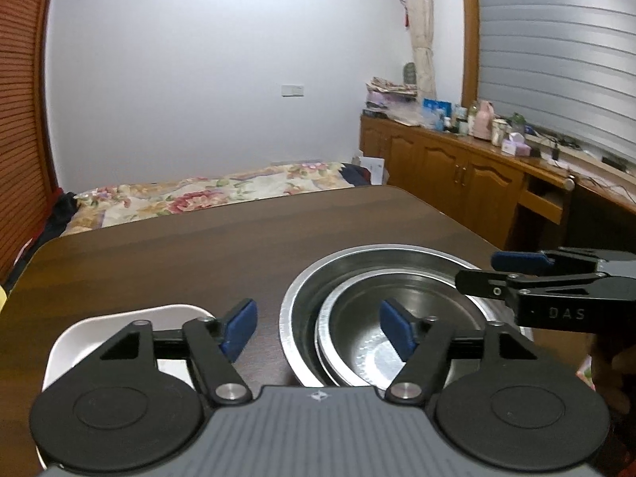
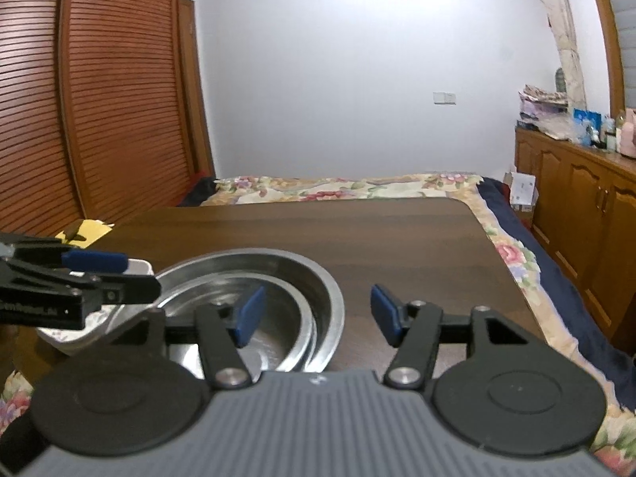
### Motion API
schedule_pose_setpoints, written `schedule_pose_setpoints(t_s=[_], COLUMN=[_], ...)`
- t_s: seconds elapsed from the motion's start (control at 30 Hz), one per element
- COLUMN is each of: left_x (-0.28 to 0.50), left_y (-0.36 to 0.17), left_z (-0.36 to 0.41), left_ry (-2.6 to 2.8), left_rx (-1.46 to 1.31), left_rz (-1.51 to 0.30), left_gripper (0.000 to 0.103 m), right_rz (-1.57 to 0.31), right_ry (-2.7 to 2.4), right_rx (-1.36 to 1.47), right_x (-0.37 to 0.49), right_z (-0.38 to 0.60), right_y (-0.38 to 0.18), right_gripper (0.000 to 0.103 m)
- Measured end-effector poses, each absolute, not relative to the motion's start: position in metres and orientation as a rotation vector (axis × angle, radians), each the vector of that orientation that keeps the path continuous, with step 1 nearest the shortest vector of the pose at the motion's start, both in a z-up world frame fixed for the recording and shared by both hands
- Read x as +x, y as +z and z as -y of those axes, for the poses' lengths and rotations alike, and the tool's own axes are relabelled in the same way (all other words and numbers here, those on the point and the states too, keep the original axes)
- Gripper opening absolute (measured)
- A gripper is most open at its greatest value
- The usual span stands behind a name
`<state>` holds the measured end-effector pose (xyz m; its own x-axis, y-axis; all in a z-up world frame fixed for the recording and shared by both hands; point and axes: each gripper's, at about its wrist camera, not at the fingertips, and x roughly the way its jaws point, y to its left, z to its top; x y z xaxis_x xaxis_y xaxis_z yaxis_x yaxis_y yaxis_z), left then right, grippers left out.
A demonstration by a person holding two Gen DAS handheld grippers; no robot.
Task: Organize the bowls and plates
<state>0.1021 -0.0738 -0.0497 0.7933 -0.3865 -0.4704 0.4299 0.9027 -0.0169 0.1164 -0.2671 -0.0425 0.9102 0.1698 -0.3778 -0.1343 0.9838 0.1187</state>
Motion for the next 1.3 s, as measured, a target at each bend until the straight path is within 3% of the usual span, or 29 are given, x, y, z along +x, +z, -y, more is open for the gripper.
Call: schedule_pose_setpoints(t_s=[0.2,0.63,0.93,1.3], left_x=[0.106,0.106,0.105,0.103], left_y=[-0.061,-0.07,-0.072,-0.074], left_z=[0.074,0.073,0.074,0.077], left_ry=[-0.447,-0.44,-0.429,-0.42], left_rx=[0.081,0.059,0.047,0.046], left_rz=[-0.515,-0.555,-0.547,-0.541], left_gripper=[0.071,0.048,0.042,0.038], right_rz=[-0.405,-0.4,-0.403,-0.38], right_ry=[0.137,0.137,0.17,0.172], right_rx=[0.133,0.195,0.228,0.178], right_x=[0.121,0.121,0.124,0.118], right_z=[0.27,0.265,0.265,0.256], right_y=[-0.056,-0.069,-0.074,-0.075], right_gripper=[0.066,0.066,0.044,0.037])
